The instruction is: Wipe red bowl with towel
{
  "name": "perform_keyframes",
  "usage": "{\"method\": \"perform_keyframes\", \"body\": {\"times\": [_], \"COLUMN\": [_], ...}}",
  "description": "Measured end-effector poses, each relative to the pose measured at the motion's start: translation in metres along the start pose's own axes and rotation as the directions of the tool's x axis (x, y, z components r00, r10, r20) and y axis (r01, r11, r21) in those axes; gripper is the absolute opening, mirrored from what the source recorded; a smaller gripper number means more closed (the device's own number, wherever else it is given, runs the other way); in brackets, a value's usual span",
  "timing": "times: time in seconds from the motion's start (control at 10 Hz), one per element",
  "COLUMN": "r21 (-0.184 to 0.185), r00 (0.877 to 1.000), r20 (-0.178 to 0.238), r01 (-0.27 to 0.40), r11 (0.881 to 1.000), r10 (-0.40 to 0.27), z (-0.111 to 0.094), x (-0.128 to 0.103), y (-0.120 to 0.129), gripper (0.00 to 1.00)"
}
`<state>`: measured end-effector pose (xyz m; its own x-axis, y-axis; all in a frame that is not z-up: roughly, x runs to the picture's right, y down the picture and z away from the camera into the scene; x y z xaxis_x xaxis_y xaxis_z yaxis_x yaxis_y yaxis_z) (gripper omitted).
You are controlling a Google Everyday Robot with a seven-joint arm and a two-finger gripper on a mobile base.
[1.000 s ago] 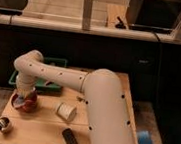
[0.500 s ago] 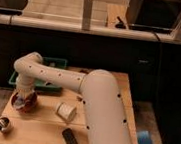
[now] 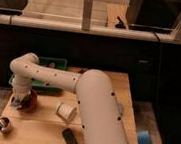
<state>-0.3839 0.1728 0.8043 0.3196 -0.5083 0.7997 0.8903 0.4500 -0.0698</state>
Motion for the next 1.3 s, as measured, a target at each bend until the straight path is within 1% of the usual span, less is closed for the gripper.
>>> {"method": "perform_keyframes", "body": {"times": [0.1, 0.3, 0.4, 0.6, 0.7, 1.0, 1.2, 1.3], "r21": [-0.014, -0.040, -0.045, -0.073, -0.084, -0.109, -0.114, -0.112], "r00": [1.000, 0.999, 0.998, 0.997, 0.997, 0.995, 0.993, 0.992], "r20": [0.028, 0.053, 0.059, 0.056, 0.047, 0.004, -0.031, -0.054], "r01": [0.000, -0.007, -0.012, -0.041, -0.053, -0.099, -0.114, -0.118], "r11": [1.000, 0.999, 0.999, 0.997, 0.995, 0.989, 0.987, 0.987], "r10": [0.000, 0.009, 0.015, 0.045, 0.057, 0.100, 0.111, 0.113], "z": [0.001, 0.001, 0.000, -0.005, -0.008, -0.020, -0.024, -0.027], "x": [-0.005, -0.008, -0.009, -0.007, -0.008, 0.004, 0.019, 0.035], "y": [0.003, 0.011, 0.013, 0.030, 0.037, 0.059, 0.059, 0.055], "gripper": [0.00, 0.00, 0.00, 0.00, 0.00, 0.00, 0.00, 0.00]}}
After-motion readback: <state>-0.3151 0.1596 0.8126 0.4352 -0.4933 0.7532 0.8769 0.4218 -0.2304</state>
